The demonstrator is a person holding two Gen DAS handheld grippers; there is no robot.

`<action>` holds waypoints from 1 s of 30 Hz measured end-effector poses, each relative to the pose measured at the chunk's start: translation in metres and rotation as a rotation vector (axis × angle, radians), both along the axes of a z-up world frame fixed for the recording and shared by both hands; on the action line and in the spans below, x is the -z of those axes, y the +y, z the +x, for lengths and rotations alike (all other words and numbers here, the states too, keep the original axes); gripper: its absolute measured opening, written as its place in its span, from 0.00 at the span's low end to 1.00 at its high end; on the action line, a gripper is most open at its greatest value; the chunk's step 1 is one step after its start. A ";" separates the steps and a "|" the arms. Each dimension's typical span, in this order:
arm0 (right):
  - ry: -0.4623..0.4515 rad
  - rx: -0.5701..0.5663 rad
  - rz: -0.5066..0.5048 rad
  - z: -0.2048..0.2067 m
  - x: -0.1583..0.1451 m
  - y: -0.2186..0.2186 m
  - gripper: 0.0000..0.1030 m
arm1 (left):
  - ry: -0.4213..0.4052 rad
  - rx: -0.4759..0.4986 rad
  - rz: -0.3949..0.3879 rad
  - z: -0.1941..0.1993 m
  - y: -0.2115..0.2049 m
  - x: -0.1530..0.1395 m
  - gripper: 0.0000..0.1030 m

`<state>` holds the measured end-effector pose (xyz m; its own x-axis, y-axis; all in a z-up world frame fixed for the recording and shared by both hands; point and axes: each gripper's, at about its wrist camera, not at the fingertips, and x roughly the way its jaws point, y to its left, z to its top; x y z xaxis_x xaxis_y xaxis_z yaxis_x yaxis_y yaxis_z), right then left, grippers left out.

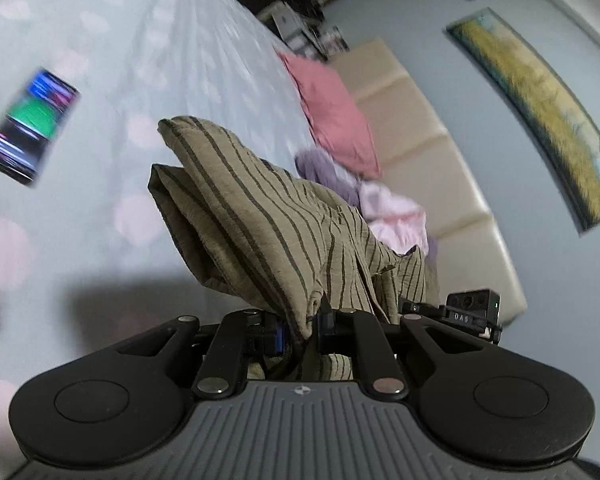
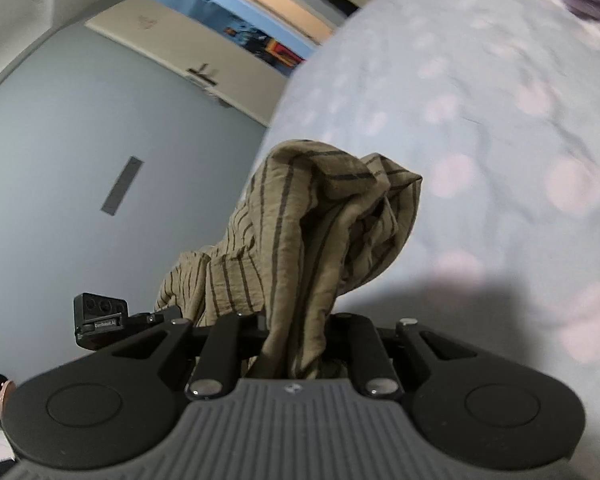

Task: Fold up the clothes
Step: 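Grasp the folded shirt with both grippers and lift it off the bed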

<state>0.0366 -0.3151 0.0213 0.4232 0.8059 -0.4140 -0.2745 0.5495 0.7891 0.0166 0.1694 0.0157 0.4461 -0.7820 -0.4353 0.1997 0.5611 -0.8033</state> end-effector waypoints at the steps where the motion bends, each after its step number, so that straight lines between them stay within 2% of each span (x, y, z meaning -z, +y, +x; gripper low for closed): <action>1: -0.013 -0.014 0.007 0.004 -0.008 0.013 0.17 | -0.020 -0.021 -0.005 -0.004 0.014 -0.010 0.11; 5: -0.059 -0.069 0.038 0.022 -0.038 0.067 0.17 | -0.095 -0.092 0.002 -0.019 0.069 -0.050 0.11; 9: -0.093 -0.141 0.040 0.038 -0.062 0.133 0.17 | -0.135 -0.158 0.035 -0.033 0.115 -0.081 0.11; 13: -0.103 -0.198 0.045 0.054 -0.079 0.200 0.17 | -0.142 -0.232 0.083 -0.047 0.163 -0.103 0.11; 17: -0.095 -0.238 0.061 0.070 -0.088 0.262 0.17 | -0.146 -0.316 0.095 -0.062 0.211 -0.113 0.11; 24: -0.008 -0.320 0.038 0.080 -0.079 0.351 0.17 | -0.119 -0.415 0.112 -0.082 0.276 -0.109 0.11; 30: 0.084 -0.358 0.008 0.083 -0.043 0.397 0.17 | -0.019 -0.481 0.089 -0.085 0.327 -0.057 0.11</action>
